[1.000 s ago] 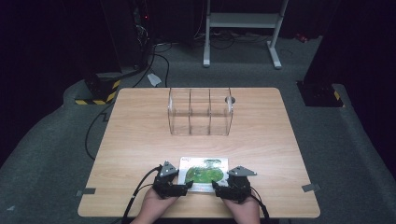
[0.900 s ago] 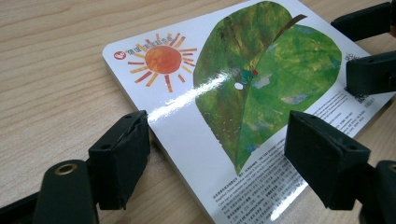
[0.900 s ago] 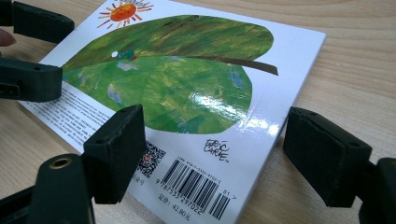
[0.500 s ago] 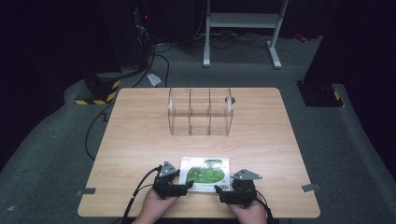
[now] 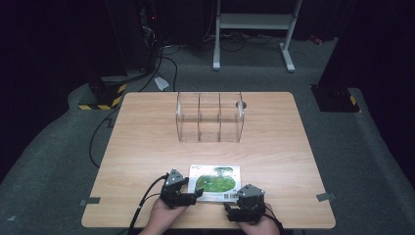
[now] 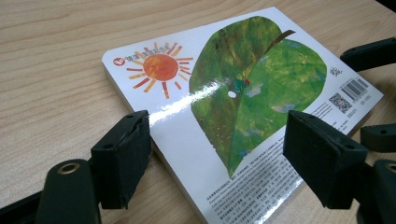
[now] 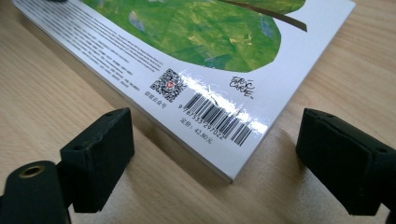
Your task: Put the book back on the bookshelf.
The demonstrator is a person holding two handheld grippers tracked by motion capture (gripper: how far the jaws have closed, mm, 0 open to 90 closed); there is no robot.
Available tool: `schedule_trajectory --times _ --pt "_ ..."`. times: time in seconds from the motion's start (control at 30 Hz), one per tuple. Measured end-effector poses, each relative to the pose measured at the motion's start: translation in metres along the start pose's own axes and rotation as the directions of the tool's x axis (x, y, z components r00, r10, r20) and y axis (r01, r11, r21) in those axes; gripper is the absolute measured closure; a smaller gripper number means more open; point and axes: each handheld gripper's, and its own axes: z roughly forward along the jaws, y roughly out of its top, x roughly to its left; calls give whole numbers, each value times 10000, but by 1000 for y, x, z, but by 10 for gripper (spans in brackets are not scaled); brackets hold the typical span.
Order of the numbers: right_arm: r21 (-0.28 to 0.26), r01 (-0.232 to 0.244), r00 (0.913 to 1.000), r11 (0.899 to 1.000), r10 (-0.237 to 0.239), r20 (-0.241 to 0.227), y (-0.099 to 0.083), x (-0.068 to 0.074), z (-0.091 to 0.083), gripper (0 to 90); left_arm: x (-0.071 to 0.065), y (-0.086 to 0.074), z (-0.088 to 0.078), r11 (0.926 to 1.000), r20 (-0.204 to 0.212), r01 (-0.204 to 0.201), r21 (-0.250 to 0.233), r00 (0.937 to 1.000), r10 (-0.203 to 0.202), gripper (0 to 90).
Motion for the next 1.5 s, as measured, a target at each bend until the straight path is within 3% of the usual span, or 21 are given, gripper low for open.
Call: schedule_trajectory --times 0.17,0.27,0.47,0.73,0.77,0.87,0.9,1.17,1.33,1.5 --pt "-70 -88 9999 9999 88 57 3 0 4 127 0 0 -1 9999 47 39 -114 10000 -39 235" --pt "-258 -209 9994 9994 216 271 4 -1 4 197 2 1 -1 9999 78 0 -121 10000 1 240" --pt "-389 -481 9982 9981 495 344 5 -2 5 240 3 1 -1 9998 37 85 -175 10000 -84 242" --pt "-1018 -790 9960 9917 827 328 6 -5 2 318 5 2 -2 9998 12 115 -163 9999 -115 244" --pt "-1390 -894 9952 9862 942 283 7 -7 -1 333 6 2 -2 9996 -6 238 -177 9997 -238 247" --pt "-1617 -1042 9937 9813 1096 253 9 -10 -3 332 8 1 0 9994 -74 329 -126 9994 -330 252" --pt "-1742 -1369 9898 9751 1417 152 12 -15 -2 320 8 2 1 9993 -140 336 -179 9993 -338 255" --pt "-1231 -1859 9826 9748 1849 -192 17 -18 11 292 11 6 5 9959 -281 847 -310 9959 -856 288" --pt "-1188 -1862 9825 9753 1838 -305 15 -17 11 266 7 5 5 9973 -497 574 -468 9970 -597 286" --pt "-1156 -1883 9819 9753 1846 -422 14 -14 9 258 7 4 4 9955 -542 599 -734 9965 -640 286"
